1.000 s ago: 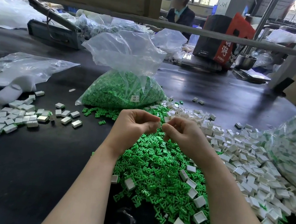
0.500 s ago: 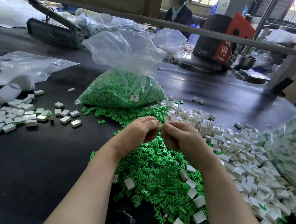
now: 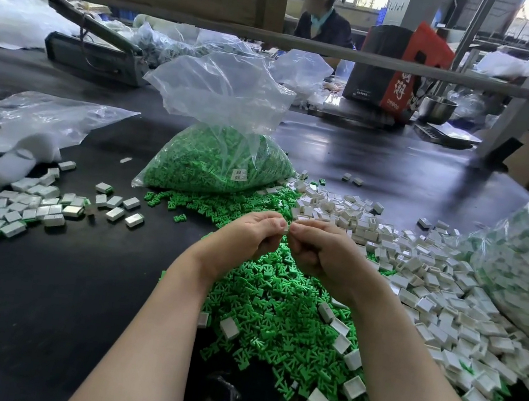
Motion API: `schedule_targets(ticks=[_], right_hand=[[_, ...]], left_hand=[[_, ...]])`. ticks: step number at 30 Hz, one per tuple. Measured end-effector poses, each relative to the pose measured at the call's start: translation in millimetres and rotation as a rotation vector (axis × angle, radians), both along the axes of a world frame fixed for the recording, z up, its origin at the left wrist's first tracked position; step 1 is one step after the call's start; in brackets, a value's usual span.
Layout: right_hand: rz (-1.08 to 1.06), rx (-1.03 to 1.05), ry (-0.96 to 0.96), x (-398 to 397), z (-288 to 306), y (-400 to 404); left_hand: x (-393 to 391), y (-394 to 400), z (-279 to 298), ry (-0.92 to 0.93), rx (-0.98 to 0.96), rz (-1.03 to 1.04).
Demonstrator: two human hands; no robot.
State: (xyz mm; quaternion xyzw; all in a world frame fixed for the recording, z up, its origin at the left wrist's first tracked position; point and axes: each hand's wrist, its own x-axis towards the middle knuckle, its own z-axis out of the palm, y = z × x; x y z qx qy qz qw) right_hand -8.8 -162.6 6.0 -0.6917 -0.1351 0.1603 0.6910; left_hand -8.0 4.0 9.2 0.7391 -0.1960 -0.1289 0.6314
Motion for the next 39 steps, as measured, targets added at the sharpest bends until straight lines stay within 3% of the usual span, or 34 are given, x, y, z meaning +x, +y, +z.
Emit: schedule_targets(ticks=[10,16,23,29,33,39], right_hand=[[0.105,0.058,0.111,-3.0,3.3,-6.9],[0.114,0.147,0.126,-2.3,2.6,-8.1],[0.094,0.041,0.102,-0.6,-0.2,-7.7],[0.027,0.01,0.114,-2.1,1.3,-6.5],[-0.055,0.039,0.117,-0.1,2.4,-2.7],[-0.032,0.048,0.176,2.3,2.5,-4.3]], left_hand=[[-1.3,3.0,-0.4,0.081,-0.058,-0.112],[-3.3,-0.7,0.7,0.095,-0.114,-0.073],[-2.1,0.3,-3.5,0.077,-0.056,-0.025],[0.8,8.1,-3.5,0.002,-0.017,-0.011],[3.6,14.0,0.8,-0.142,0.087,0.043],[2.9,5.6,2.4,-0.163,-0.011,0.161]])
